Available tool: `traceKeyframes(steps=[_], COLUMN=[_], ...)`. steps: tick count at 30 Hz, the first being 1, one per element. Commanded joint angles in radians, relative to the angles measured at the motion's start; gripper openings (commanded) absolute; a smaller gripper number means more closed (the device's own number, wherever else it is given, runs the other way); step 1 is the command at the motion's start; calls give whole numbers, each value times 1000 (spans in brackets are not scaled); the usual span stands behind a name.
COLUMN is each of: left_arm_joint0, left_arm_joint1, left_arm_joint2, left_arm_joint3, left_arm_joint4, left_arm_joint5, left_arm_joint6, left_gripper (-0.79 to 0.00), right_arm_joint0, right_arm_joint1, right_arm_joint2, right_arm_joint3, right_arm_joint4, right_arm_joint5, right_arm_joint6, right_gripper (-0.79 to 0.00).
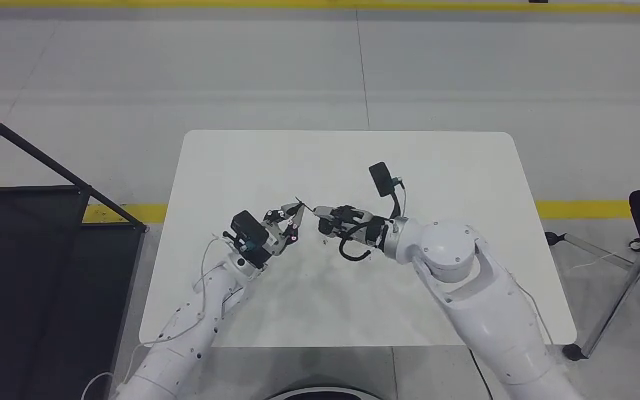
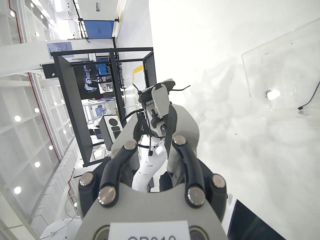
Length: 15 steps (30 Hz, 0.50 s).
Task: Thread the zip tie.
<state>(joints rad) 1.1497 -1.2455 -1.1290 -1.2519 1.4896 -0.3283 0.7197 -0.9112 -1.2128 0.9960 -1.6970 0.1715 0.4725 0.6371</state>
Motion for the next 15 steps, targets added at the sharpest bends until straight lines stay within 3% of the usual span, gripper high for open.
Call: traceKeyframes(steps=[1, 10, 15], left_arm_joint0=[0, -1, -2], left_arm_joint1=[0, -2, -2], left_arm_joint2=[0, 0, 0], left_arm_joint3=[0, 2, 3], left_arm_joint4=[-1, 3, 6], left_arm_joint5=[-1, -4, -7], left_arm_joint6=[-1, 1, 2], left_gripper=[-785, -785, -785], right_arm_joint0=[1, 4, 8], right_arm_joint1=[0, -3, -5], right_arm_joint2=[-1, -2, -4], right_arm_joint3=[1, 5, 9], right_arm_joint4=[-2, -5, -7], right_arm_joint5=[0, 4, 8], right_arm_joint6=[1, 2, 2], right_gripper=[-576, -640, -742])
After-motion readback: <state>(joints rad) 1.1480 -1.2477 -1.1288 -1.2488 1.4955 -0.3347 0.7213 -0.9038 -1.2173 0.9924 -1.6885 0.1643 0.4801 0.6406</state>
